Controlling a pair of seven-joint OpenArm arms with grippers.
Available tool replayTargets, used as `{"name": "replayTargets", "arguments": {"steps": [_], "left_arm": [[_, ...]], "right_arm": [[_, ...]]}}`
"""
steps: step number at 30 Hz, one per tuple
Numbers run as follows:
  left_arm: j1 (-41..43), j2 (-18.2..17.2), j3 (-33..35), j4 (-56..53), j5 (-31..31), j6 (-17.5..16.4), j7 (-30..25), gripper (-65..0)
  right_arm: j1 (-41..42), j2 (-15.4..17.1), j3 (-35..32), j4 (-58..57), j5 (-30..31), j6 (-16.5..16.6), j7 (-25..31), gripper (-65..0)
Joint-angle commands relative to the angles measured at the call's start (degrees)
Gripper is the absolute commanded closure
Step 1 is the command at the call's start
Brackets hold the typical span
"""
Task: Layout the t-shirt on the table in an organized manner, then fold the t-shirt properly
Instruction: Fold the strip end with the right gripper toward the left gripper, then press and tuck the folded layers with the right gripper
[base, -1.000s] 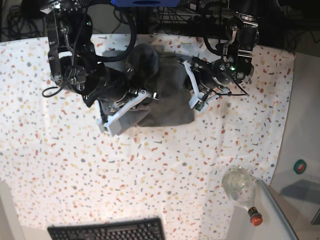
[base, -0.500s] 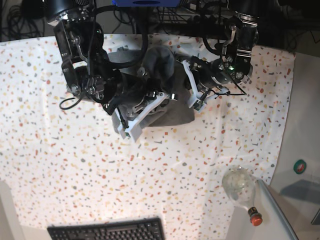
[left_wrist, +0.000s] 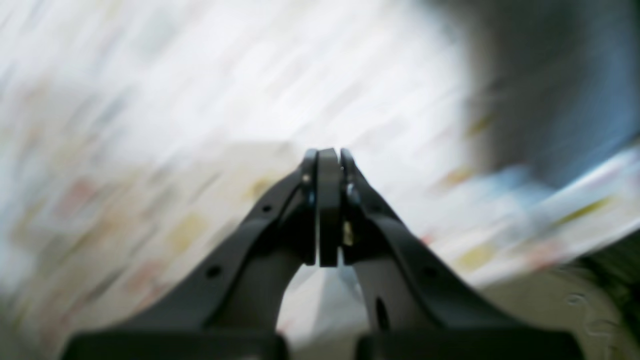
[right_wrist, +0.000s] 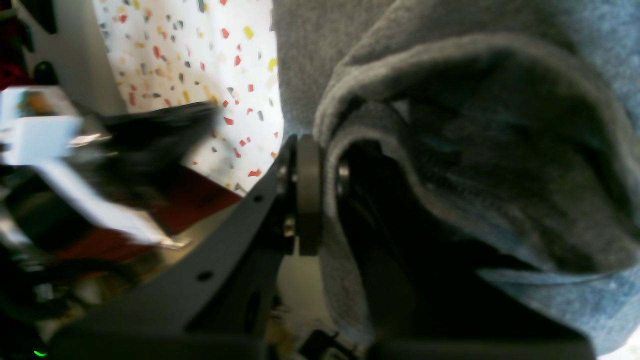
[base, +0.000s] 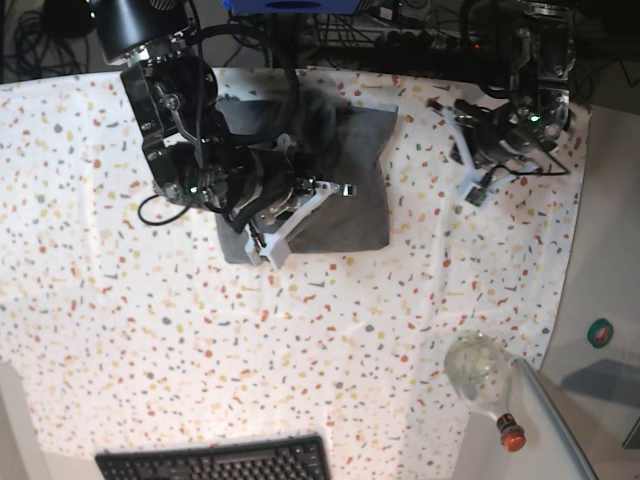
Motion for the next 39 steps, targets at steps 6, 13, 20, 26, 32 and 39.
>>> {"name": "replayTargets", "arguments": {"steps": [6,13,20,26,32,39], "left_arm": [[9.21,-7.44,-13.51,1.37,-1.17,-0.34,0.24,0.0],[16.06,-8.23,-26.61,-1.97,-0.56,-12.60,-6.53,0.0],[18.00,-9.28,-27.31,-7.42,-0.56,-12.60,-13.47,0.0],[17.91,-9.11,-27.31,-7.95,-0.56,-12.60,-14.79,0.0],[17.03,-8.93,-27.23,-8.04,-0.56,-12.60,-14.79,0.0],[16.59,-8.84,-26.96,-8.21,-0.56,-12.60,-14.70,0.0]], "right_arm": [[3.12,0.59,-5.95,-4.48,1.51,0.19,5.26,0.0],[5.14,0.77,-9.82,-8.35,1.51,-1.48,9.75,0.0],[5.06,0.86,-9.91,-3.78,1.51,-5.44,8.69,0.0],[5.14,0.86,-9.91,-0.88,1.51,-7.20,6.06,0.0],[5.14,0.59,-9.91,-2.29,1.51,-7.11,6.41,0.0],[6.20,0.77,-13.77,-0.88,1.51,-7.11,6.14,0.0]]}}
